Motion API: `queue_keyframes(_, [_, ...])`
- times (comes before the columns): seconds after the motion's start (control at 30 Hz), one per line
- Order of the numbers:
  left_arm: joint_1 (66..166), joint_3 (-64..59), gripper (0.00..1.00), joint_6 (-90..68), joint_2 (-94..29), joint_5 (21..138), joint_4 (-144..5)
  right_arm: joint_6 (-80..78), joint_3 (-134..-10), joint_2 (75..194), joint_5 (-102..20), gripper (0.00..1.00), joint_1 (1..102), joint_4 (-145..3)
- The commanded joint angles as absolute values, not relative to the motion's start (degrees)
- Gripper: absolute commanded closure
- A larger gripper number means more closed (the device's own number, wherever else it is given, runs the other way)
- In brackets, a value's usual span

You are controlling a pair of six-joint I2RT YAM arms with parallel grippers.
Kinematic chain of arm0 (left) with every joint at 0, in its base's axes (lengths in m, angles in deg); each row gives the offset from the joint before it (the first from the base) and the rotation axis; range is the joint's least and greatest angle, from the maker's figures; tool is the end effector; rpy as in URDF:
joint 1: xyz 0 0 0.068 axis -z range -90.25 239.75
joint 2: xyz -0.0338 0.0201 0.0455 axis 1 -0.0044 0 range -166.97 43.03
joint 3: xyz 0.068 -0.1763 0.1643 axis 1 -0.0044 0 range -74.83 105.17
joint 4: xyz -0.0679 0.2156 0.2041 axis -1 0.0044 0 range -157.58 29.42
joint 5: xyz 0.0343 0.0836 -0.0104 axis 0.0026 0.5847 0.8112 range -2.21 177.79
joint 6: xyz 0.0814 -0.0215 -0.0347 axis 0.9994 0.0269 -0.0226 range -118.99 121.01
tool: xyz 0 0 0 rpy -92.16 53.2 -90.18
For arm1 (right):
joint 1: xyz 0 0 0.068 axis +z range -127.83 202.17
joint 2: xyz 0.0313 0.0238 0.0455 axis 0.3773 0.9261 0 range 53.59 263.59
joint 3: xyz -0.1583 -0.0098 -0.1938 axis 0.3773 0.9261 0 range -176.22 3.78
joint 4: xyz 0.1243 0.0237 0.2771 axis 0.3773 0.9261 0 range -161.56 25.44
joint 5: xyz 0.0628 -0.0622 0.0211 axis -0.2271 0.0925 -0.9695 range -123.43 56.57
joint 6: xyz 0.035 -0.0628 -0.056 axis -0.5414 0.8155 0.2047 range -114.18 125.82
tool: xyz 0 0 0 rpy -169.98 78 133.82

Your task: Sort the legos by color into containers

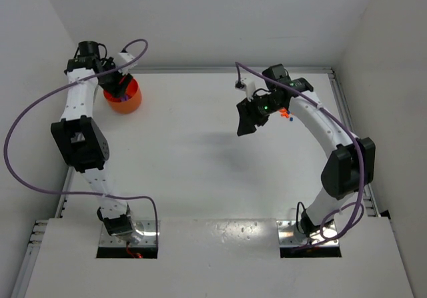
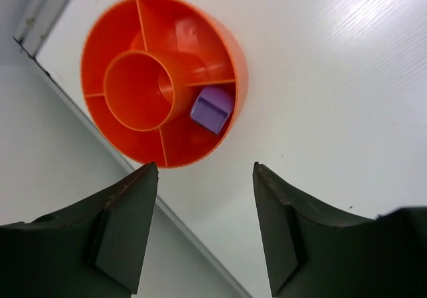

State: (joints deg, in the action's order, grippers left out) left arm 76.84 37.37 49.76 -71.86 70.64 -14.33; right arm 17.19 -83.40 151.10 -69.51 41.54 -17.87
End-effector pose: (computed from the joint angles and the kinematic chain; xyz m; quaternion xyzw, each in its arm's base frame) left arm 0.4922 0.0881 0.2523 0.3324 0.8862 0.0260 0.3218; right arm 0.3702 0.1811 0.2333 -0.3128 0.8749 0.3159 0.1921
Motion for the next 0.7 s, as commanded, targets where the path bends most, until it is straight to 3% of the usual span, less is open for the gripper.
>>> queue_keyframes(0.0, [75.3,37.8,0.35,44.8,-63.8,59.4,-16.5,15.1,-81.0,146.1,-66.1,0.39,40.9,-22.0])
queue_keyframes(0.23, [79.9,24.5,0.37,31.7,-48.2,51.8,-24.5,8.6,-75.9,143.1,-53.1,0.43,34.7,-29.2])
queue_keyframes(0.47, [88.8,3.9,0.33,19.1,-35.0,50.9,-36.8,7.0,-80.2,150.1,-43.9,0.45,24.8,-32.3])
queue_keyframes(0.67, [92.6,2.5,0.33,15.4,-34.5,53.9,-38.0,7.5,-88.6,160.2,-39.0,0.47,20.3,-31.7])
